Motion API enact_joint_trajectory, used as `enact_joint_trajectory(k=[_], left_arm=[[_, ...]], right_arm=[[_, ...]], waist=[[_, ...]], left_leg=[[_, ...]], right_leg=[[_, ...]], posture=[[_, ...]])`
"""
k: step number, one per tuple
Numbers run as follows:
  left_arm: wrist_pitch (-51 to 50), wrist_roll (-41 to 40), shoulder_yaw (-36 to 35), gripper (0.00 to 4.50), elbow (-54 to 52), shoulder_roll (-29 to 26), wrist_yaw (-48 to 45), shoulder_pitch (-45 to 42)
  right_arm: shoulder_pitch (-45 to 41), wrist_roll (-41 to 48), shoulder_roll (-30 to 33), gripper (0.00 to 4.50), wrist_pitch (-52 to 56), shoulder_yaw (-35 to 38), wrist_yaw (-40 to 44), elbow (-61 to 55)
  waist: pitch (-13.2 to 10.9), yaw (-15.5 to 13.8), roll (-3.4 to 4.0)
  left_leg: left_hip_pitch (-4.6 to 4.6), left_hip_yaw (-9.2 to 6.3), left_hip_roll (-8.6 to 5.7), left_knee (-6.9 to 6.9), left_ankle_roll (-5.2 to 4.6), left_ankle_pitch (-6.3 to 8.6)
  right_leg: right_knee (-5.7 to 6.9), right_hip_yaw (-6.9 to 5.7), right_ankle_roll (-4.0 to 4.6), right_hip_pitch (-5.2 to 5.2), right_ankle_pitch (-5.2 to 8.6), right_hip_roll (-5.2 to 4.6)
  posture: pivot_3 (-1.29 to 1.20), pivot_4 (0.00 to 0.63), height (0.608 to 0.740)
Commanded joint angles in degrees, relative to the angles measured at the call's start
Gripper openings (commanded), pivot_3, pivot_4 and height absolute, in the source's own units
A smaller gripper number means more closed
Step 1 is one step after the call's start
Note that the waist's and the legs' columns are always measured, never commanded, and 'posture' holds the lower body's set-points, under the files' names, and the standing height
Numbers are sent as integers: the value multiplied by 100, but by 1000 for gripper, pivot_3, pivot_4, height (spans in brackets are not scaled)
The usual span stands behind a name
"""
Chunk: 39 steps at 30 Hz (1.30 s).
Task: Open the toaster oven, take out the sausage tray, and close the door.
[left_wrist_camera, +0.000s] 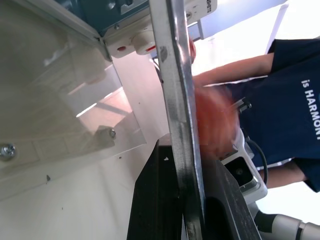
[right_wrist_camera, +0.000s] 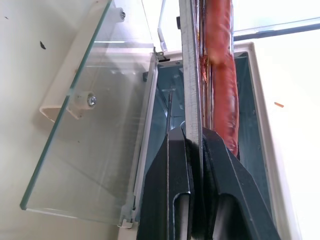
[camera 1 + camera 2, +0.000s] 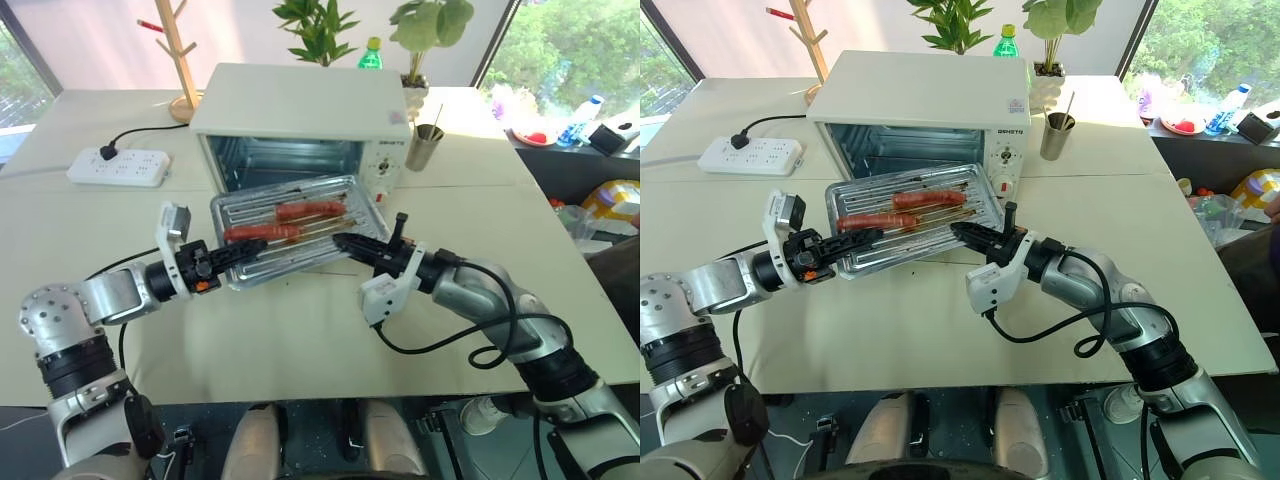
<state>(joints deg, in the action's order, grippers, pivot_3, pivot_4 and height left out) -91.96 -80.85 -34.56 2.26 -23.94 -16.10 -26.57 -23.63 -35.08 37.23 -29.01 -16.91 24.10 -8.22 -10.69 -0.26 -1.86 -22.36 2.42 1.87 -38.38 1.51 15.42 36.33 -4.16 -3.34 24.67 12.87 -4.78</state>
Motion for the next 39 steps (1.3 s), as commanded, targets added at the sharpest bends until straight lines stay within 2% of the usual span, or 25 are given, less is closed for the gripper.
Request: enact_joint_trajectory(k=[1,2,5,10,14,23,28,39], left_arm=[[76,-421,147,35,13,-6,517,148],[148,-596,179,35,52,-1,668,202],[428,-1164,365,0,113,-42,1111,403],[1299,-2467,896,0,17,-231,2023,892],[1935,-3178,1261,0,-166,-423,2468,1223],[2567,-3215,995,0,-816,-292,2317,1935],[2980,-3215,578,0,-1657,-55,2175,2721],[4451,-3215,218,0,-3459,503,1885,4750]], right_arm=[[-78,129,48,0,4,228,24,-280],[-65,165,58,0,13,236,62,-286],[-31,271,76,1037,44,275,162,-316],[11,358,146,3574,112,316,360,-419],[119,658,266,3574,139,416,571,-601],[719,2216,696,3574,816,1175,1283,-1009],[856,2766,749,3574,1390,1447,1560,-554],[473,3556,283,3574,2816,1183,2293,534]], waist=[[0,-1,0],[0,-1,0],[0,-10,0],[0,-20,1],[0,-40,1],[1,-50,1],[2,-36,2],[1,-53,3]], left_leg=[[0,0,0,0,0,0],[0,0,0,0,0,0],[0,-4,0,0,0,0],[2,-6,2,2,-1,1],[2,-8,1,4,-15,9],[5,-1,-6,3,-25,14],[9,7,-4,4,-29,16],[7,17,-4,4,-34,20]], right_leg=[[0,0,0,0,0,0],[0,0,0,0,0,0],[0,1,0,0,0,-1],[0,3,0,-1,0,-12],[0,2,1,-1,0,-17],[-4,-6,3,-8,1,-17],[-7,-5,17,-8,9,-15],[-18,-4,28,-10,15,-15]], posture=[[0,150,717],[0,150,717],[0,150,717],[0,150,717],[0,150,717],[0,150,717],[0,150,717],[0,150,717]])
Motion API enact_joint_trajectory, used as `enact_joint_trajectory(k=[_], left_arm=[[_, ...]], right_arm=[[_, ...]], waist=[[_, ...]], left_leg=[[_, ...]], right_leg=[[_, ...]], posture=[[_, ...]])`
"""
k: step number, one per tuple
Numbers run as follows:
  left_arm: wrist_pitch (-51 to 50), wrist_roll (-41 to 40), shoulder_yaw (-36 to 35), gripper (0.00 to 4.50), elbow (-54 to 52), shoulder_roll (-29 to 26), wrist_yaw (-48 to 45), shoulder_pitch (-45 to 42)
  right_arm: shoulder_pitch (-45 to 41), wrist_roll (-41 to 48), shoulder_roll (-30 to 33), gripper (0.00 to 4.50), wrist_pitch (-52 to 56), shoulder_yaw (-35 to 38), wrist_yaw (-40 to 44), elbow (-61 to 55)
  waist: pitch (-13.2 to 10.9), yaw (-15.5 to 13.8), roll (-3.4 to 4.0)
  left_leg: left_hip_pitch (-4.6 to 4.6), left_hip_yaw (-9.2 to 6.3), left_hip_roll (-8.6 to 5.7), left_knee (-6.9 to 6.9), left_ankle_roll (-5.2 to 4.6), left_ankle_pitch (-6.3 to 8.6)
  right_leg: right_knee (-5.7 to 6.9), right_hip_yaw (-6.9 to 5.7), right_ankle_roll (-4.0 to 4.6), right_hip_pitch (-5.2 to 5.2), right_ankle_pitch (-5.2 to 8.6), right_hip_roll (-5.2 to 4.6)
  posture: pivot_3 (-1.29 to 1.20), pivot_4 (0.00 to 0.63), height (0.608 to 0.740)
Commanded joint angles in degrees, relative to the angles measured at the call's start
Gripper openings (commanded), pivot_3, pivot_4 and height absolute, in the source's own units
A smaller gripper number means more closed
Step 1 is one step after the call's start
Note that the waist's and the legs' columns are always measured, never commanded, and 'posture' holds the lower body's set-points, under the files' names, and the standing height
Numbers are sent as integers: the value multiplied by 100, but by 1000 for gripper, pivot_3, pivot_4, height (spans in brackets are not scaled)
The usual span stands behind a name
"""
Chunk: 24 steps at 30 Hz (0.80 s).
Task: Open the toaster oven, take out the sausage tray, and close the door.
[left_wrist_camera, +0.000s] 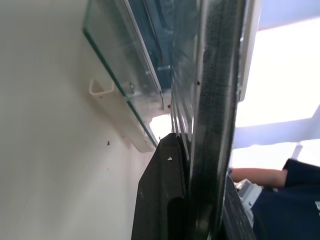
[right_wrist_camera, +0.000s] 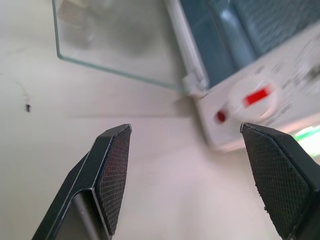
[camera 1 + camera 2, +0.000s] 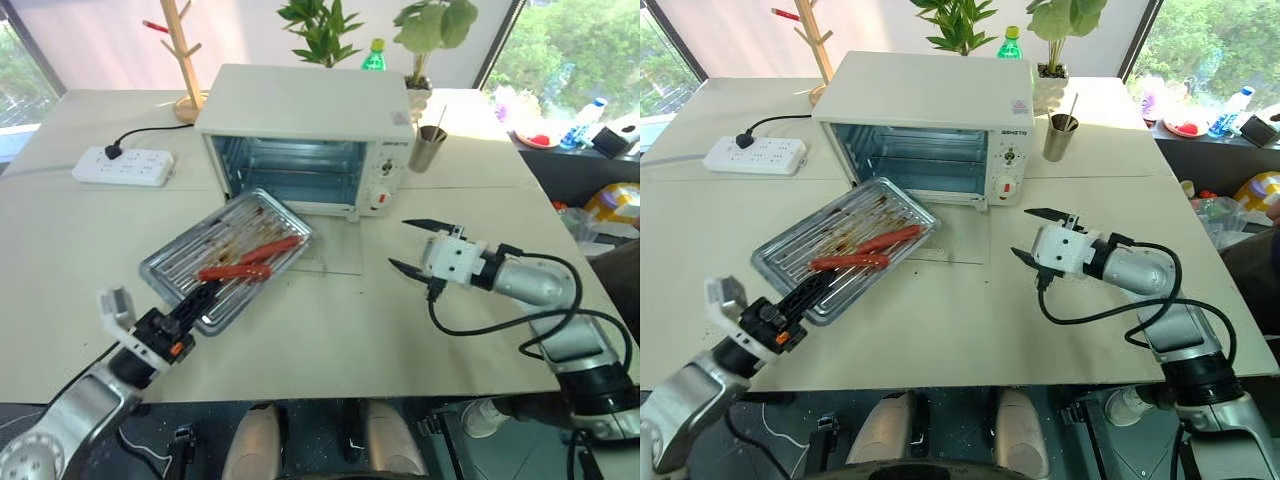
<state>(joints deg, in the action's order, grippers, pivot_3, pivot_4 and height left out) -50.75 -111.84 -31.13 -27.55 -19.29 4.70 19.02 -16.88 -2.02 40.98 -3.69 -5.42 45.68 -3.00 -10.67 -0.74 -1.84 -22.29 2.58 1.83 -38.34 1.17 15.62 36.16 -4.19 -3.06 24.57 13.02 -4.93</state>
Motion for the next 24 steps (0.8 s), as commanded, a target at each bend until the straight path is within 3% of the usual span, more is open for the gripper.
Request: enact_joint_trajectory(k=[1,5,14,24], left_arm=[[480,-116,-145,0,-608,80,-216,366],[1205,-116,-505,0,-1122,450,-484,1311],[2288,-116,-530,0,-1785,1058,-1031,2720],[2887,-116,-690,0,-1655,1393,-1405,3080]], right_arm=[[-278,344,-154,3574,462,15,210,102],[-712,749,-511,3574,1302,-151,631,554],[-1086,949,-773,3574,1968,-381,1132,951],[-1468,1205,-1071,3574,2729,-442,1323,1154]], waist=[[0,-2,0],[0,26,-1],[-1,3,-1],[-1,9,-2]], left_leg=[[-1,0,-1,0,0,0],[0,0,1,0,-8,5],[-11,2,0,0,-14,10],[-14,1,3,0,-18,13]], right_leg=[[-1,0,0,0,0,0],[-6,8,1,1,0,1],[-24,6,3,4,3,0],[-28,6,1,10,4,16]], posture=[[0,150,717],[0,150,717],[0,150,717],[0,150,717]])
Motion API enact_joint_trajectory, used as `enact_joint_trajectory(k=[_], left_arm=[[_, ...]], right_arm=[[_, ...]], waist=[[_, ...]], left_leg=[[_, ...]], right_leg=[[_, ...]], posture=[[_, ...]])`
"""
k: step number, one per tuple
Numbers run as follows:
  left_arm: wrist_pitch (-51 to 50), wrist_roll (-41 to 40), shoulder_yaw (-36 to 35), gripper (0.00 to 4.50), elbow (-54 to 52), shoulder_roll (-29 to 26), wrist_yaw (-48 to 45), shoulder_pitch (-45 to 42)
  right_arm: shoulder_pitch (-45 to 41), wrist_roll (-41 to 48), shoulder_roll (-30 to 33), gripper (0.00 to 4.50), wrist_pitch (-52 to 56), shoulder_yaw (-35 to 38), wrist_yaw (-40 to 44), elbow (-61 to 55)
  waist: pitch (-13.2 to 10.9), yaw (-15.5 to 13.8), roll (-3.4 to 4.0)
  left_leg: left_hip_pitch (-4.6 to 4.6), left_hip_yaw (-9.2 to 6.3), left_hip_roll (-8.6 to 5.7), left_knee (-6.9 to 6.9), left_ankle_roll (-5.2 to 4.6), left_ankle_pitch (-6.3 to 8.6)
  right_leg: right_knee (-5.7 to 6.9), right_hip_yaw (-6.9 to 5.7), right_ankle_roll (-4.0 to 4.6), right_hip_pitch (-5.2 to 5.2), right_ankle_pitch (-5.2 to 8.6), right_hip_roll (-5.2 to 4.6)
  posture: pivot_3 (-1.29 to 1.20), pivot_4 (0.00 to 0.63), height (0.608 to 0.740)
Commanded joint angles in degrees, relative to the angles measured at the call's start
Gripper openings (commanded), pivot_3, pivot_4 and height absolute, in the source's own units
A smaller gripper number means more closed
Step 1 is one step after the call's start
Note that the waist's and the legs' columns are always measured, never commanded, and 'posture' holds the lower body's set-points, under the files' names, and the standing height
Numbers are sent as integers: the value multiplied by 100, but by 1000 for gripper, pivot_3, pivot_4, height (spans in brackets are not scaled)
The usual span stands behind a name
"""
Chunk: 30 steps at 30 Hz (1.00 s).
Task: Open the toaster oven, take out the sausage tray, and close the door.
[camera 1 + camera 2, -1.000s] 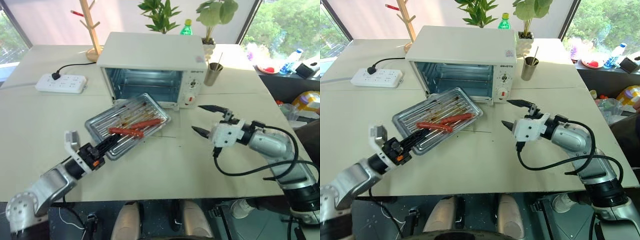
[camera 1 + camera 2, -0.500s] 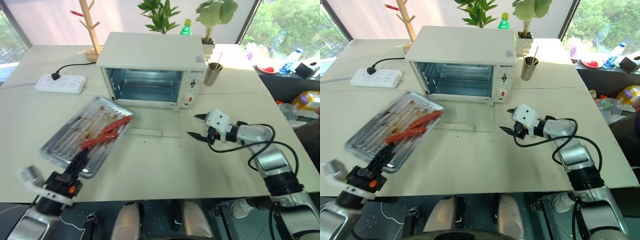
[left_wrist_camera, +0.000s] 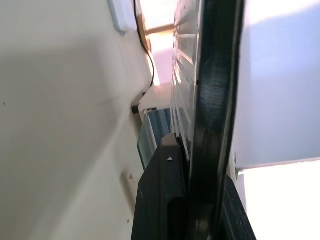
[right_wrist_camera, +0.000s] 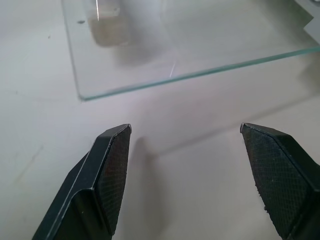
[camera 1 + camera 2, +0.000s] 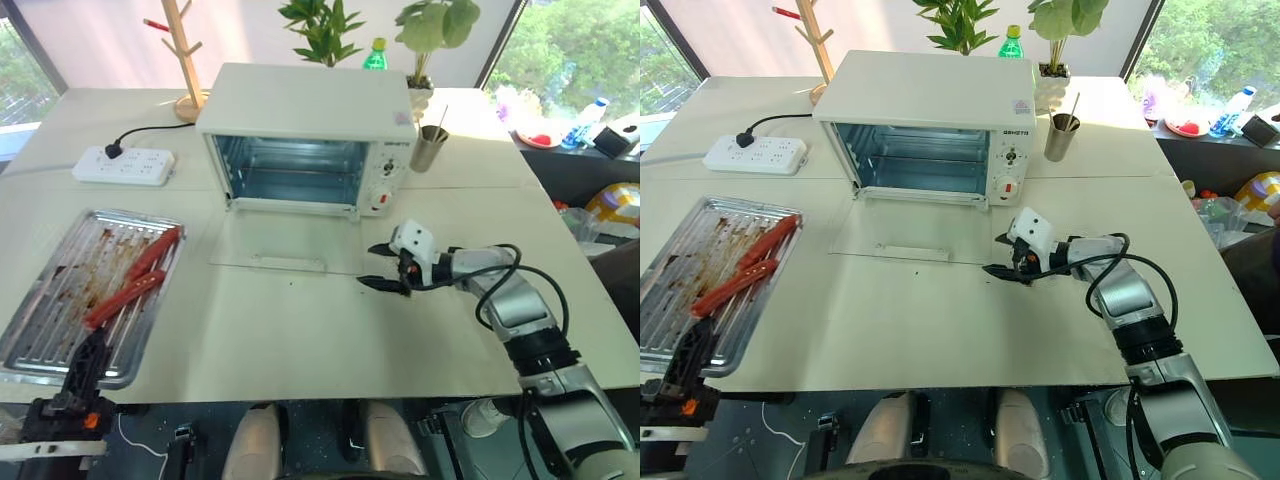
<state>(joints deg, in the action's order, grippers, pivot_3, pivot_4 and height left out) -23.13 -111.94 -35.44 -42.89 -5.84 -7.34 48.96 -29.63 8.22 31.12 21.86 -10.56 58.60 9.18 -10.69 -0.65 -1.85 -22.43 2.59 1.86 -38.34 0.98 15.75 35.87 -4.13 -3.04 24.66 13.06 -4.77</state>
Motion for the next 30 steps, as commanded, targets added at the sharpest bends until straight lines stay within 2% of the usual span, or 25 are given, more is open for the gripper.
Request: enact_joint_trajectory(k=[1,11,16,22,30], left_arm=[[129,-106,-305,0,-77,58,-239,105],[-166,-106,-661,0,308,-87,-486,142],[-516,-106,-788,0,649,-483,-491,-44],[-837,-106,-868,0,1029,-947,-235,-544],[-1542,-106,-683,0,1377,-1457,-158,-1077]], right_arm=[[-230,199,-121,3574,244,78,22,-45],[-511,558,-334,3574,842,280,-81,-301],[-721,808,-482,3574,860,700,-506,-506],[-560,1023,-677,3574,621,1045,-852,-714],[23,1283,-132,3574,992,886,-393,-1464]], waist=[[0,0,0],[-2,0,1],[-3,6,3],[-6,3,8],[-6,-4,8]], left_leg=[[0,-1,0,0,0,0],[-8,-3,3,0,-1,1],[-16,-3,6,2,-2,1],[-18,-3,8,6,-2,1],[-18,-1,6,6,-2,1]], right_leg=[[0,0,0,0,0,0],[0,0,-3,10,2,1],[0,0,-5,22,3,6],[1,0,1,24,0,8],[1,0,2,21,-2,3]], posture=[[0,150,717],[0,150,717],[0,150,717],[0,150,717],[0,150,717]])
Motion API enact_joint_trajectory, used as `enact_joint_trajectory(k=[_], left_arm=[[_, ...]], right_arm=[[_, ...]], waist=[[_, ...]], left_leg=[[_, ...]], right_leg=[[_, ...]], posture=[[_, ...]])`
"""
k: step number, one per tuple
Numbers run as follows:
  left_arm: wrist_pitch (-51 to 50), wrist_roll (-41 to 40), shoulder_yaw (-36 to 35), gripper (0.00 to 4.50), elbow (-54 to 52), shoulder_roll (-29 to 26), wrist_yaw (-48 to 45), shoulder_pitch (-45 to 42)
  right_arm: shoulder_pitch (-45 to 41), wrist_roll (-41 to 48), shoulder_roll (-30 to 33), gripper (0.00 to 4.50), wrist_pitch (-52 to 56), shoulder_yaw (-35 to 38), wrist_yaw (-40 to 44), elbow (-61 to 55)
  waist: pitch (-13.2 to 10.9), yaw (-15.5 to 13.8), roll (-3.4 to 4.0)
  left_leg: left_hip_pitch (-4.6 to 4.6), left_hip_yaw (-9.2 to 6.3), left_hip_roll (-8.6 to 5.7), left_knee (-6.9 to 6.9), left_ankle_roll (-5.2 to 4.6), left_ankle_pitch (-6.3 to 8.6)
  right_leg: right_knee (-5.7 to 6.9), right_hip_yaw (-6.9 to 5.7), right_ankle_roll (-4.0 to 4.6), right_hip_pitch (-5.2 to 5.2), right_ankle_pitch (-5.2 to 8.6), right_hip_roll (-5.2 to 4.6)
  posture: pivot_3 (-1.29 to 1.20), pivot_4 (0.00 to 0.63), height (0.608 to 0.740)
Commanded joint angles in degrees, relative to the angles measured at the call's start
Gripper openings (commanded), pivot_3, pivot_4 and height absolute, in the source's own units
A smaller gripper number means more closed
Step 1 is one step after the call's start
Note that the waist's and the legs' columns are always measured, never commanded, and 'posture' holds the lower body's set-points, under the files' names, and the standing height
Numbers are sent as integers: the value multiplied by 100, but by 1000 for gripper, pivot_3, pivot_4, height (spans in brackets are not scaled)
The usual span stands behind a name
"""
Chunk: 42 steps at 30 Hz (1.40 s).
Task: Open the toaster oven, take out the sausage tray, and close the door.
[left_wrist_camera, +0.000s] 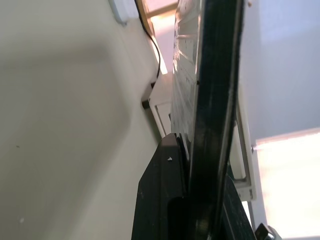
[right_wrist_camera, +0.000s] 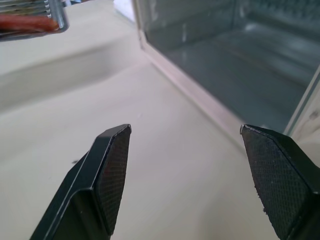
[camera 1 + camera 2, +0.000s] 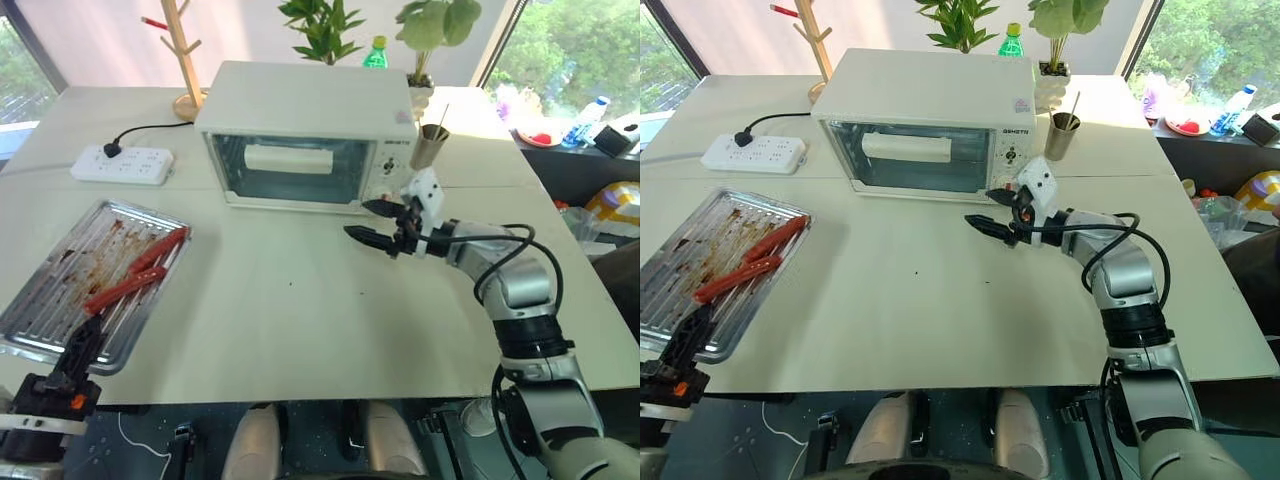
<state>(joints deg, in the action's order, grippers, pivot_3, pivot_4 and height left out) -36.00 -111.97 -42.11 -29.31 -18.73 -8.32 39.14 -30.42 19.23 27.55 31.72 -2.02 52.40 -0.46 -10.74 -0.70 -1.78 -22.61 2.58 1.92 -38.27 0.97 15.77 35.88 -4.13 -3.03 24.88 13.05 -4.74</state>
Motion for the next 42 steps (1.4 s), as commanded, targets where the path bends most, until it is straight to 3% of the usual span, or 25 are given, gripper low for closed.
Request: enact_joint_trajectory(k=[1,11,19,25,31,42], left_arm=[[-345,-103,72,0,72,-277,46,-230],[-1283,-103,980,0,619,-974,413,-1761],[-2850,-103,1993,0,2493,-1988,212,-3637],[-3658,46,2968,0,3782,-2301,-45,-5078],[-4320,922,3508,0,4687,-2131,-724,-6111],[-4723,3085,3776,0,5393,-1968,-2142,-6940]], right_arm=[[216,198,352,3574,-25,26,332,-661],[1134,815,1255,3574,527,492,481,-2307],[2394,1509,2036,3574,1200,1868,173,-3521],[3093,1737,2031,3574,1521,2565,-342,-4020],[3735,1868,1961,3574,1620,2988,-738,-4482],[4243,2068,1873,3574,1617,3244,-1229,-4790]], waist=[[-1,-6,2],[0,-3,2],[-1,-75,2],[-1,-149,3],[-1,-153,3],[-1,-150,2]], left_leg=[[0,1,0,0,0,0],[7,1,1,5,0,0],[17,5,-1,4,1,0],[15,6,-1,6,0,0],[11,14,-6,6,0,0],[12,11,-6,6,0,0]], right_leg=[[1,1,0,1,0,-1],[4,2,0,-3,-1,-1],[4,1,0,-10,-1,-1],[4,2,0,-9,-2,0],[3,1,-1,-10,-2,-2],[3,1,0,-9,-2,-2]], posture=[[0,150,717],[0,150,717],[0,150,717],[0,150,717],[0,150,717],[0,150,717]])
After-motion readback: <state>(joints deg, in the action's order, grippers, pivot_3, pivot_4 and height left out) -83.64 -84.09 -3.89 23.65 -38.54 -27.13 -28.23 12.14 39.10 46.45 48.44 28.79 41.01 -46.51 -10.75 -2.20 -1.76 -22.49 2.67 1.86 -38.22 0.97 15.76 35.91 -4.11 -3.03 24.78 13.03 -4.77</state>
